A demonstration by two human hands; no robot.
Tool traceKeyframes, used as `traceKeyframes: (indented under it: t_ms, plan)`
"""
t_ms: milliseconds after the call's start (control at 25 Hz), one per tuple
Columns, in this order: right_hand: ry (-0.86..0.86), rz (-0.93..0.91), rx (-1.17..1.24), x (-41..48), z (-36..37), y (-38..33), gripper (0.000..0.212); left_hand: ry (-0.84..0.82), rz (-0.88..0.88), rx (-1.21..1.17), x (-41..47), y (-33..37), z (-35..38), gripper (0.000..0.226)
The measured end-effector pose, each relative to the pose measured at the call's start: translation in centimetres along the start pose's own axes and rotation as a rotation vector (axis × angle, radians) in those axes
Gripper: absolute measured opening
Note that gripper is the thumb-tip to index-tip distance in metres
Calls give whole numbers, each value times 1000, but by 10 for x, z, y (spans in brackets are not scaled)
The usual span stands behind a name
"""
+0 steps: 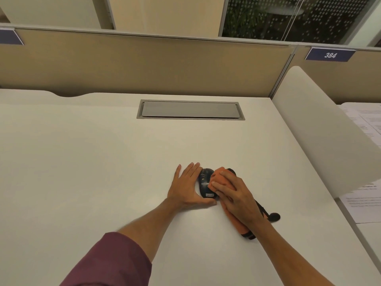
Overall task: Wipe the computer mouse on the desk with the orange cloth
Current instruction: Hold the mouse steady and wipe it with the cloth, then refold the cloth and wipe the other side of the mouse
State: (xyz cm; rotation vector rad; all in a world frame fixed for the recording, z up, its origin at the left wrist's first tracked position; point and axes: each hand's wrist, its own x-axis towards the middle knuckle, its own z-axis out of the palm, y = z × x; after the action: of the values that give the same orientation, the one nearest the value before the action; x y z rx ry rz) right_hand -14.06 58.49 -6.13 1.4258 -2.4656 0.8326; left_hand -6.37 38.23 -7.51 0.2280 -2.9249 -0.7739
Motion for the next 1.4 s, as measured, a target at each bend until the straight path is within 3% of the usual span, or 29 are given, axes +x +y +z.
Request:
traceKeyframes:
  t_ms: [120,360,640,760,880,960,1080,1280,1400]
  plan:
    - [-48,23,-18,1,-3,9,33,-7,-2,2,1,0,0,123]
    - [-74,235,-21,12,-10,11,33,-17,12,7,1,-3,0,128]
    - [153,468,274,28,-30,-1,33,-119,-12,-62,4,-3,-7,135]
    - [230,483,329,43,-39,-7,33,-66,-111,-324,7,1,-18,109]
    - [299,441,360,74,-50,-23,35,224,-206,-572,15,20,-45,69]
    - [319,367,359,98,-54,-39,36,358,-171,-765,25,42,-76,53]
    - [340,244,363,131,-61,-70,40,427,-87,-912,37,70,-120,46]
    - [368,64,390,162,-74,-104,69,580,-59,-1035,44,64,-166,12]
    - [300,176,657,172,-85,-113,101,568,-29,-1057,37,59,-195,9]
